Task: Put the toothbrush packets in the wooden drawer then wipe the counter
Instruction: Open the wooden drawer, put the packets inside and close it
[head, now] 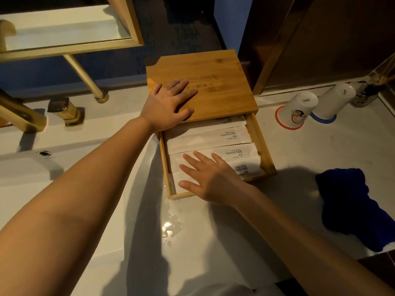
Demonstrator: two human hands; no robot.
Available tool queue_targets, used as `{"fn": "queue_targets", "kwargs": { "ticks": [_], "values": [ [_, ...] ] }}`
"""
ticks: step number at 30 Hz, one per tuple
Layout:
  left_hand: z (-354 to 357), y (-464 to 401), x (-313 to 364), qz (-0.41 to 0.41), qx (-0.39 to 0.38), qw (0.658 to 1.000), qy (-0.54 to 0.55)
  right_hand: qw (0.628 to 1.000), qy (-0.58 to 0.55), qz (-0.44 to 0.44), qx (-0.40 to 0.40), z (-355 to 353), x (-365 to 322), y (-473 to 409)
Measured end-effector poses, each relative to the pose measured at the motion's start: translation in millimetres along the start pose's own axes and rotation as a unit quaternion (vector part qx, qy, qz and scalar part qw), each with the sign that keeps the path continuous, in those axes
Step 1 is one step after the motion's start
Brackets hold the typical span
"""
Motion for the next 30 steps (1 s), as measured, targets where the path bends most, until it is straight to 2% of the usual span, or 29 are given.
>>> {"fn": "queue_targets", "kwargs": {
  "ticks": [6,8,11,14,16,18,23,25,27,30],
  "values": [
    [-1,0,1,-0.001,-0.001,1.000,0.003,0.999,0.023,-0.018,-0.029,3,8,-1],
    [-1,1,0,-0.001,-0.001,1.000,0.001,0.999,0.024,-0.024,-0.010,-1,7,0],
    [0,1,0,0.000,0.001,1.000,0.002,0.995,-0.009,-0.023,0.094,-17,6,17],
    [-1,0,0,0.001,0.004,1.000,0.005,0.963,-0.049,-0.008,0.265,-27,11,64],
    [-1,1,-1,0.002,0.003,1.000,0.005,0.943,-0.049,0.045,0.325,-18,21,99],
    [1,0,-2,0.004,0.000,1.000,0.000,0.938,-0.049,0.106,0.325,-1,31,121],
    [0,1,-1,0.007,-0.002,1.000,-0.008,0.939,-0.117,0.226,0.233,32,43,122],
    [-1,1,0,0.008,-0.003,1.000,-0.008,0.895,-0.256,0.309,0.194,37,50,114],
    [0,2,0,0.008,-0.005,1.000,-0.008,0.795,-0.468,0.359,0.142,41,54,104],
    [-1,2,0,0.008,-0.008,1.000,-0.010,0.662,-0.636,0.391,0.070,40,53,89]
  ]
}}
Point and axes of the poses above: each hand's wrist, its own y-axis away from the middle knuckle, its own z-axis out of the palm, x = y × z, the point moved 5 cm from there along -y, towards the middle knuckle, and after that the axes turned 7 degrees about z, right-handed, at the moved point
